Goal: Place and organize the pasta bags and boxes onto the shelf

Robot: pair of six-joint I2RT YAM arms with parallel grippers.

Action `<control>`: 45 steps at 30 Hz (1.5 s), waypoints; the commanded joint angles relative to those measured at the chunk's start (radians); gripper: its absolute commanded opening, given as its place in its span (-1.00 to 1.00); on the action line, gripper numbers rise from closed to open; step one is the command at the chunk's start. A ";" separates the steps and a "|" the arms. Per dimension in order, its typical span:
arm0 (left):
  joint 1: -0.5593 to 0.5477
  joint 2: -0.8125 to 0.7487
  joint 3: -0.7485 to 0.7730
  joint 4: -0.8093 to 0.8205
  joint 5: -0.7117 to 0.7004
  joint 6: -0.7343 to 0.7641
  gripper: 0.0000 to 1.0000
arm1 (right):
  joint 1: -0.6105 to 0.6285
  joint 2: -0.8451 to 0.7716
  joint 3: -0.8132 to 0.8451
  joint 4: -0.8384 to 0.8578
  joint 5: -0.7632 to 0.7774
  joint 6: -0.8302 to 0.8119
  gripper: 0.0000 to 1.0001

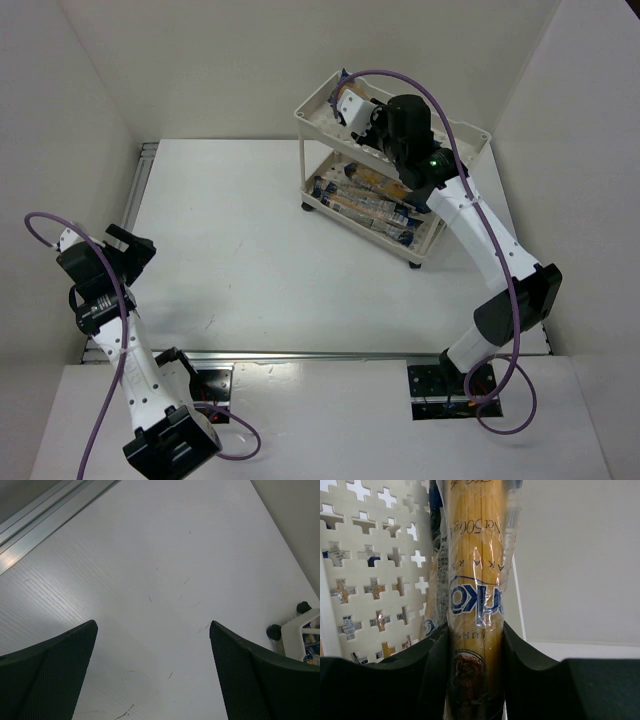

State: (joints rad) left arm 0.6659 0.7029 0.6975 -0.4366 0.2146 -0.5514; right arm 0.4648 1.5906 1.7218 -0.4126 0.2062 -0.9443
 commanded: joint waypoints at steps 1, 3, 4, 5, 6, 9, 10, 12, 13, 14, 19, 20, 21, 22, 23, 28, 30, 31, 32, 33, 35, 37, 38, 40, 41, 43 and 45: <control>0.008 -0.003 -0.003 0.039 0.019 0.008 1.00 | -0.003 -0.084 -0.001 0.161 0.033 -0.010 -0.28; 0.008 -0.003 -0.003 0.039 0.019 0.008 1.00 | -0.003 -0.084 -0.001 0.172 0.042 -0.010 0.12; 0.008 -0.003 -0.003 0.039 0.019 0.008 1.00 | -0.003 -0.093 -0.001 0.181 0.051 -0.010 0.27; 0.008 -0.003 -0.003 0.039 0.019 0.008 1.00 | -0.003 -0.103 -0.011 0.193 0.052 -0.010 0.32; 0.008 -0.003 -0.003 0.039 0.019 0.008 1.00 | -0.012 -0.103 -0.011 0.218 0.052 -0.010 0.40; 0.008 -0.003 -0.003 0.039 0.019 0.008 1.00 | -0.012 -0.127 0.004 0.227 0.052 -0.001 0.64; 0.008 -0.003 -0.003 0.039 0.019 0.008 1.00 | -0.012 -0.139 0.022 0.215 0.052 0.009 0.75; 0.008 -0.003 -0.003 0.039 0.019 0.008 1.00 | -0.012 -0.165 0.022 0.198 0.052 0.031 0.90; 0.008 -0.003 -0.003 0.039 0.019 0.008 1.00 | -0.012 -0.179 0.022 0.198 0.052 0.044 0.98; 0.008 -0.003 -0.003 0.039 0.019 0.008 1.00 | -0.012 -0.194 0.022 0.198 0.052 0.055 0.98; 0.008 -0.003 -0.003 0.039 0.019 0.008 1.00 | -0.012 -0.344 -0.013 0.239 0.108 0.250 0.98; 0.008 -0.003 -0.003 0.039 0.019 0.008 1.00 | -0.012 -0.372 -0.025 0.239 0.133 0.292 0.98; 0.008 -0.012 -0.003 0.039 0.019 0.008 1.00 | -0.012 -0.401 -0.037 0.218 0.154 0.329 0.98; 0.008 -0.013 -0.003 0.039 0.019 0.008 1.00 | -0.023 -0.464 -0.069 0.189 0.186 0.361 0.98; 0.008 -0.013 -0.003 0.039 0.019 0.008 1.00 | -0.023 -0.497 -0.096 0.163 0.221 0.378 0.98; 0.008 -0.023 -0.003 0.049 0.019 0.008 1.00 | -0.126 -0.681 -0.209 -0.194 0.312 0.585 0.98; 0.008 -0.023 -0.003 0.049 0.019 0.008 1.00 | -0.192 -0.768 -0.257 -0.294 0.297 0.685 0.98; -0.003 -0.023 -0.003 0.049 0.019 0.008 1.00 | -0.202 -0.797 -0.277 -0.364 0.306 0.706 1.00; -0.014 -0.023 -0.003 0.049 0.019 0.008 1.00 | -0.203 -0.825 -0.293 -0.394 0.324 0.725 1.00; -0.014 -0.032 -0.003 0.049 0.019 0.008 1.00 | -0.215 -0.872 -0.306 -0.425 0.367 0.758 1.00; -0.028 -0.033 -0.003 0.049 0.019 0.008 1.00 | -0.215 -0.908 -0.326 -0.512 0.413 0.797 1.00; -0.052 -0.042 -0.003 0.049 0.019 0.008 1.00 | -0.267 -0.955 -0.336 -0.548 0.438 0.811 1.00; -0.052 -0.054 -0.003 0.049 0.019 0.008 1.00 | -0.281 -0.968 -0.337 -0.586 0.438 0.811 1.00; -0.074 -0.065 -0.003 0.049 0.019 0.008 1.00 | -0.307 -0.979 -0.301 -0.635 0.449 0.822 1.00; -0.074 -0.077 -0.003 0.049 0.019 0.008 1.00 | -0.307 -0.979 -0.279 -0.697 0.449 0.822 1.00; -0.083 -0.088 -0.003 0.039 0.009 0.008 1.00 | -0.307 -0.962 -0.187 -0.782 0.440 0.812 1.00; -0.092 -0.109 -0.003 0.039 0.009 0.008 1.00 | -0.307 -0.936 -0.102 -0.885 0.429 0.823 1.00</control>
State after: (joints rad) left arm 0.5831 0.6228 0.6975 -0.4332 0.2150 -0.5514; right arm 0.1654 0.6323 1.5013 -1.1294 0.6163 -0.1535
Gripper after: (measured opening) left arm 0.998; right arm 0.999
